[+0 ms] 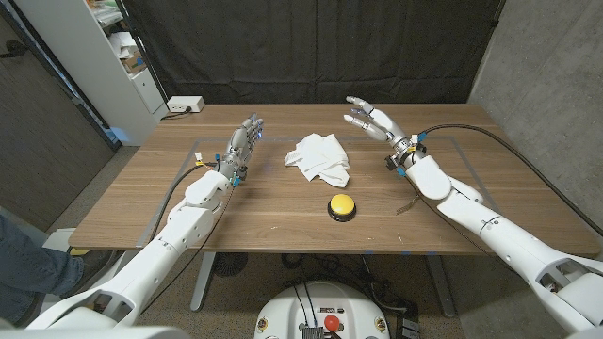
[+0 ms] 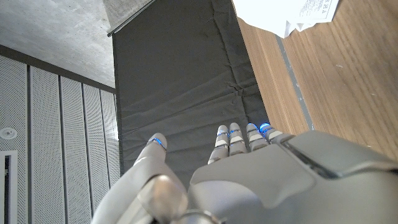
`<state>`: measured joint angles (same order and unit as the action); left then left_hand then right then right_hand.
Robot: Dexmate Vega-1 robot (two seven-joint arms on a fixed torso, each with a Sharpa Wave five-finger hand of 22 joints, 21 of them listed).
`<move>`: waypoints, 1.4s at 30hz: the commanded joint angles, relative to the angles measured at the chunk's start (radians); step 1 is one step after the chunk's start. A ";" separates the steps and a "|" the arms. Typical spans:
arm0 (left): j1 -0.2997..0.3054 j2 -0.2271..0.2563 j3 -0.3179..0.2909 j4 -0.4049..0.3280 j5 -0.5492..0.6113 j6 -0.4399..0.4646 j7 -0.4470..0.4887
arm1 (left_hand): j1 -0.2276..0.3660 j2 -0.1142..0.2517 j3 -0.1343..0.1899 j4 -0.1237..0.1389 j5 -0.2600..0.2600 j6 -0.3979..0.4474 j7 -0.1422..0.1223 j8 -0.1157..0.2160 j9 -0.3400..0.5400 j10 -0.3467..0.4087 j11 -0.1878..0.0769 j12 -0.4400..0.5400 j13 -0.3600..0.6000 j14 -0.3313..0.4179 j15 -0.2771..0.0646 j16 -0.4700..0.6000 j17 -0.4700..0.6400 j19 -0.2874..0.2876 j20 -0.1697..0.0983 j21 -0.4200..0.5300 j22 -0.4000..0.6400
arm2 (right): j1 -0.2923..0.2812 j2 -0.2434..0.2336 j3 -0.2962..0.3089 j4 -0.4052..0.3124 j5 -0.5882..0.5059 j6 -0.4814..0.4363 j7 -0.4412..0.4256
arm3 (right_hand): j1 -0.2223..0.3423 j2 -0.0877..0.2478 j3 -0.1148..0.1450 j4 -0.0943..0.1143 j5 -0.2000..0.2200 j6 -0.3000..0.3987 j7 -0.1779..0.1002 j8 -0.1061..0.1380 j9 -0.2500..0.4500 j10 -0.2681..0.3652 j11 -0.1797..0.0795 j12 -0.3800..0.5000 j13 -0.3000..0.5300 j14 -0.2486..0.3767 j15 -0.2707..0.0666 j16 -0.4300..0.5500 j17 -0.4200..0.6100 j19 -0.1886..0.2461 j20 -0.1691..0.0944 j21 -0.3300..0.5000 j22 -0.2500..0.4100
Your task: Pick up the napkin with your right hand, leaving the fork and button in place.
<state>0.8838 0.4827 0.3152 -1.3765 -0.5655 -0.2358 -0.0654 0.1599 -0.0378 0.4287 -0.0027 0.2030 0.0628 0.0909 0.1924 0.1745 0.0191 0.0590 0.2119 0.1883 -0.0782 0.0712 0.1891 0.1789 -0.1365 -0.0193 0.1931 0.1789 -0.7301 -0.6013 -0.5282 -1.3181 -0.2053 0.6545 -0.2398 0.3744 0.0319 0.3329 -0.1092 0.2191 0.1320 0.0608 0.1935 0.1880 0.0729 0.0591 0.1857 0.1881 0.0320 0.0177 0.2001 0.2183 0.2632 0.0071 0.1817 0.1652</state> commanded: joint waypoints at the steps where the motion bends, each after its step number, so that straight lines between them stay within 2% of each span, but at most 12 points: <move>1: -0.002 0.005 0.004 -0.002 0.003 0.004 -0.009 | 0.000 0.010 0.000 -0.007 -0.003 0.003 0.002 0.000 0.005 0.005 0.002 0.008 0.005 -0.006 -0.003 -0.002 0.003 -0.006 0.000 0.004 0.003 | 0.015 -0.003 -0.021 -0.010 -0.070 -0.007 -0.037 | 0.014 -0.001 0.000 -0.009 0.007 -0.004 -0.003 -0.002 0.002 -0.007 -0.002 0.003 0.002 -0.003 0.002 -0.003 0.000 -0.007 -0.001 0.001 0.004; 16: 0.003 0.010 0.003 -0.011 0.002 0.000 -0.011 | 0.000 0.008 -0.003 -0.010 -0.003 0.003 0.003 -0.001 0.005 0.005 0.002 0.007 0.005 -0.007 -0.003 -0.002 0.003 -0.002 0.001 0.006 0.003 | 0.022 -0.021 -0.037 -0.047 -0.118 -0.043 -0.038 | 0.020 -0.004 -0.002 -0.014 0.005 -0.008 -0.004 -0.002 0.003 -0.010 -0.001 0.003 0.002 -0.005 0.005 -0.002 -0.003 -0.013 0.002 0.001 0.004; 29: 0.009 0.012 0.003 -0.013 -0.001 -0.005 -0.014 | 0.000 0.007 -0.005 -0.012 -0.003 0.003 0.003 -0.001 0.005 0.004 0.000 0.006 0.005 -0.008 -0.004 -0.002 0.003 -0.005 0.004 0.005 0.003 | 0.021 -0.042 -0.056 -0.115 -0.178 -0.118 -0.026 | 0.017 0.000 -0.006 -0.011 0.002 -0.017 0.001 -0.004 0.003 -0.026 0.001 0.000 0.002 -0.020 0.009 -0.004 -0.002 -0.029 0.007 -0.002 0.004; 35: 0.014 0.010 0.005 -0.014 -0.003 0.004 -0.008 | 0.000 0.007 -0.006 -0.013 -0.003 0.003 0.003 -0.001 0.005 0.005 0.001 0.006 0.005 -0.008 -0.004 -0.002 0.003 -0.005 0.004 0.005 0.003 | 0.024 -0.057 -0.066 -0.153 -0.195 -0.170 0.009 | 0.016 0.001 -0.008 -0.011 0.000 -0.032 0.005 -0.008 0.003 -0.038 0.002 -0.003 0.002 -0.028 0.012 -0.006 -0.003 -0.042 0.010 -0.004 0.004; 42: 0.019 0.021 0.009 -0.030 0.005 0.011 -0.006 | 0.000 0.007 -0.007 -0.014 -0.003 0.004 0.004 -0.001 0.005 0.005 0.004 0.006 0.005 -0.007 -0.005 -0.002 0.003 -0.005 0.004 0.006 0.004 | 0.033 -0.061 -0.078 -0.159 -0.213 -0.190 0.011 | 0.017 0.002 -0.010 -0.012 -0.002 -0.046 0.004 -0.011 0.003 -0.052 0.003 -0.006 0.002 -0.039 0.014 -0.008 -0.004 -0.052 0.011 -0.005 0.004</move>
<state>0.8946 0.4949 0.3200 -1.3909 -0.5656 -0.2337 -0.0774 0.1599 -0.0378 0.4215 -0.0099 0.2030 0.0626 0.0909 0.1924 0.1745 0.0189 0.0590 0.2119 0.1883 -0.0782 0.0713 0.1891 0.1789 -0.1364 -0.0193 0.1931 0.1789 -0.7069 -0.6510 -0.5899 -1.4490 -0.3873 0.5118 -0.2458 0.3876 0.0292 0.3301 -0.1201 0.2191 0.0907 0.0662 0.1868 0.1880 0.0299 0.0554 0.1799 0.1881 0.0008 0.0301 0.1961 0.2139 0.2150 0.0162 0.1774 0.1652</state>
